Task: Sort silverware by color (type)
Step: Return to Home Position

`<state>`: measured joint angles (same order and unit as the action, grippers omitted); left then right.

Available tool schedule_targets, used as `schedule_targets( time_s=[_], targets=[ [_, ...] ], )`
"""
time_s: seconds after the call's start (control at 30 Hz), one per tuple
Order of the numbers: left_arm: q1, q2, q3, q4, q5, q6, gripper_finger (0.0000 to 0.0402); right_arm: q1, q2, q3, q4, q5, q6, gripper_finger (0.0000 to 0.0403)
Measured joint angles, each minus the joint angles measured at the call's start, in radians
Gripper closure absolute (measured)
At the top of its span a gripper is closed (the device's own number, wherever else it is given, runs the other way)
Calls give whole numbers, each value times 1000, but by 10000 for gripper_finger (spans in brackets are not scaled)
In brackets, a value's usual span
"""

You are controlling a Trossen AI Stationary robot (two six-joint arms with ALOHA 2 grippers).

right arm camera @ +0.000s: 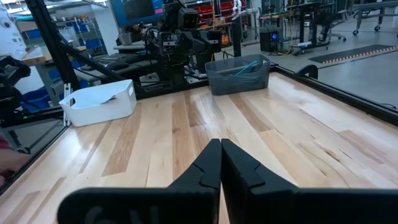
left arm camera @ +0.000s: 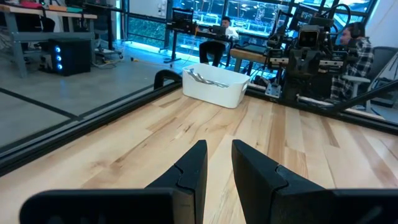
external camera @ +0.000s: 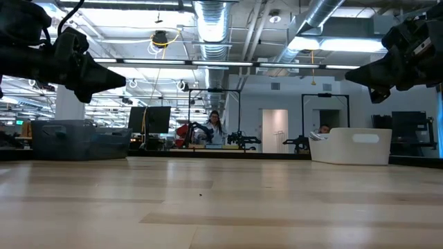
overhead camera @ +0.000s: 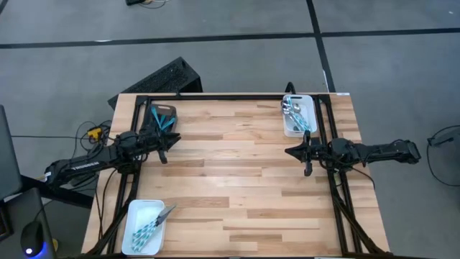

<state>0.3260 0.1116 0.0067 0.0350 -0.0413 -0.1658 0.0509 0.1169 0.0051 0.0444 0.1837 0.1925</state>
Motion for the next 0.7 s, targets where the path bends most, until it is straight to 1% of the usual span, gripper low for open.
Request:
schedule_targets(
  time_s=[0.7],
  targets=[
    [0,0,0,0,0,0,340,0,0,0,0,0,0,370]
  ],
)
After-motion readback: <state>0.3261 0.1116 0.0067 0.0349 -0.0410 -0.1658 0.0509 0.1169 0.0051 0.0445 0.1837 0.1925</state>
